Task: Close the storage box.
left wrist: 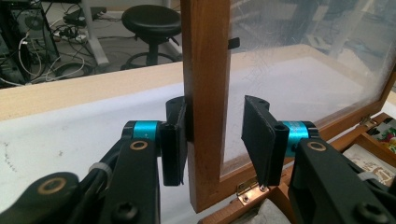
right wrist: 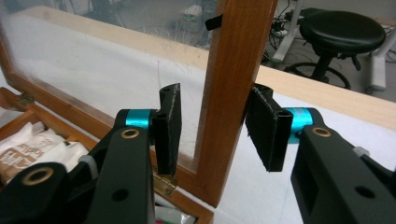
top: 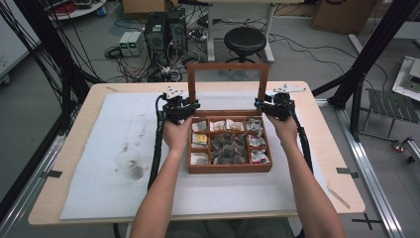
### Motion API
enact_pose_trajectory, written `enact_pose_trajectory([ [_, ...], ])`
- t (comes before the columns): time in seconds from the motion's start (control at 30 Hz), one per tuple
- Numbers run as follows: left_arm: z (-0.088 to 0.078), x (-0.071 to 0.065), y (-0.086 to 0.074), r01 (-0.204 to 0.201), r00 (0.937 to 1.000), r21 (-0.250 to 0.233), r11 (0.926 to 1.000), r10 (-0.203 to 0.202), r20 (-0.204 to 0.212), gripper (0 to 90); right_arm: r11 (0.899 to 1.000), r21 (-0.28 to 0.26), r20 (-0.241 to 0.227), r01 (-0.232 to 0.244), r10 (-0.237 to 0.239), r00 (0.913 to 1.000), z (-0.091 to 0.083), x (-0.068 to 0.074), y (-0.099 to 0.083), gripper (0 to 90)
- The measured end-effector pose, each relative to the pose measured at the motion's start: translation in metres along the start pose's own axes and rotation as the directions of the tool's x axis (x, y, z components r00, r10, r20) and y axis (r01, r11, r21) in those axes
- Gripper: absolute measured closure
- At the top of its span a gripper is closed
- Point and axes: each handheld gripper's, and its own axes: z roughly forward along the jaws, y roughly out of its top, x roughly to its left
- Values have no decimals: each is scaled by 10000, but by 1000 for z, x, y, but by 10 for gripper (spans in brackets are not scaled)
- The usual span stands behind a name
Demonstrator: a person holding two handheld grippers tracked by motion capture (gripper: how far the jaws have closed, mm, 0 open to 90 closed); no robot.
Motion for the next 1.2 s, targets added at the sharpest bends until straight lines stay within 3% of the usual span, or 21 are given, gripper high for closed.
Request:
enact_pose_trajectory([
  [0.33, -10, -9, -3, -552, 9982, -182, 9983, 548, -237, 600, 9986, 21, 218, 536, -537, 9983, -13, 11, 6, 540],
  [0.4, -12, -11, -4, -688, 9974, -186, 9975, 684, -246, 597, 9974, -200, 291, 689, -683, 9972, -16, 13, 3, 542],
  [0.5, -15, -13, -6, -832, 9962, -235, 9963, 825, -284, 592, 9970, -419, 290, 658, -646, 9975, -20, 15, -2, 543],
  [0.77, -20, -21, -7, -1283, 9911, -144, 9916, 1277, -363, 543, 9961, -234, 384, 848, -839, 9957, -30, 23, -1, 536],
  [1.2, -34, -31, -11, -1555, 9868, -244, 9875, 1542, -488, 517, 9937, -639, 559, 915, -880, 9945, -48, 37, -6, 497],
])
